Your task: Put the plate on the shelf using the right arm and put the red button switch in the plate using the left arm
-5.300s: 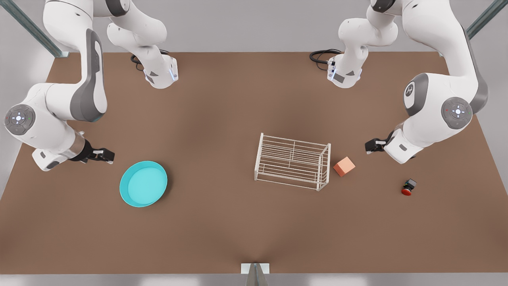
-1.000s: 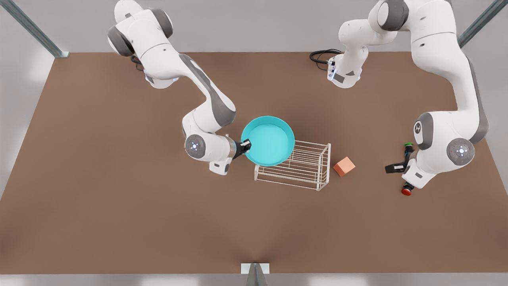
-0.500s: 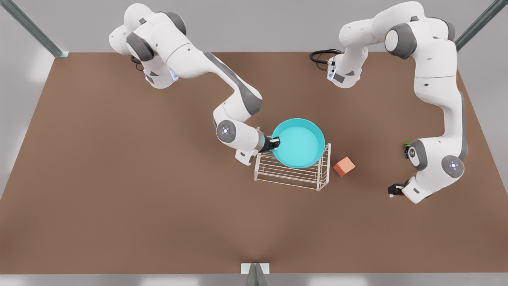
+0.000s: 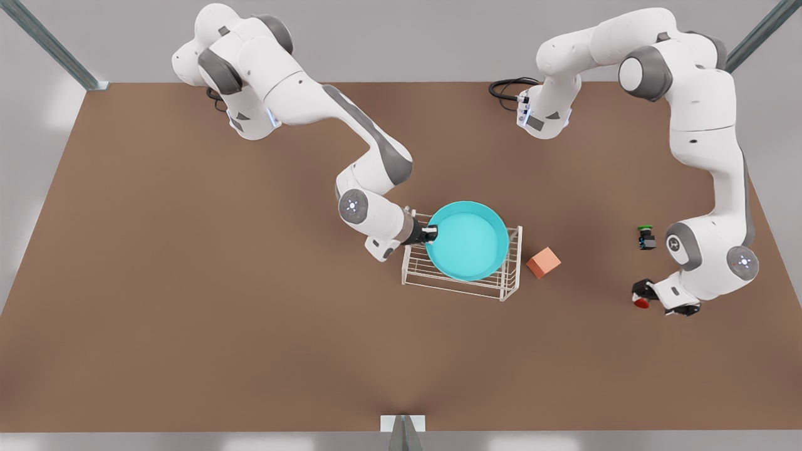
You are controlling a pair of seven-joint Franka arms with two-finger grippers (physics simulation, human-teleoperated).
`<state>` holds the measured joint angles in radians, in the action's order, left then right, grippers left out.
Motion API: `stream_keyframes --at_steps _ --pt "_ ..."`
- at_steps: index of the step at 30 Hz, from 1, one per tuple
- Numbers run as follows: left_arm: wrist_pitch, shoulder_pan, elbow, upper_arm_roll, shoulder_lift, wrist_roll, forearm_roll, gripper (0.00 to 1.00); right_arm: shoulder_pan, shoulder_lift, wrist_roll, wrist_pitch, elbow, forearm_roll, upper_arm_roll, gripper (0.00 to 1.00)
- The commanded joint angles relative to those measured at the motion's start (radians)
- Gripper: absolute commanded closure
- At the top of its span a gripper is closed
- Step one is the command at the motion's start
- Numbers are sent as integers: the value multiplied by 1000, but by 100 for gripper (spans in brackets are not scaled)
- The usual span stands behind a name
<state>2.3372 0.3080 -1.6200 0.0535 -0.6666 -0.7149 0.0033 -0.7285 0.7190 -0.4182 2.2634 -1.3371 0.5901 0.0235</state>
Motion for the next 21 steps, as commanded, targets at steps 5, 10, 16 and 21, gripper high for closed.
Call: stream_keyframes --at_steps 5,10,16,21 --pt "103 -7 -150 -1 52 218 12 0 3 -42 -91 4 6 8 0 0" --pt "200 16 -207 -24 53 29 29 0 205 -305 63 -465 79 -257 -48 0" --pt "234 31 -209 -23 22 -149 29 0 529 -455 481 -698 -147 -650 -131 0" --pt "280 43 -204 -24 -1 -206 32 0 601 -495 559 -608 -244 -587 -129 0"
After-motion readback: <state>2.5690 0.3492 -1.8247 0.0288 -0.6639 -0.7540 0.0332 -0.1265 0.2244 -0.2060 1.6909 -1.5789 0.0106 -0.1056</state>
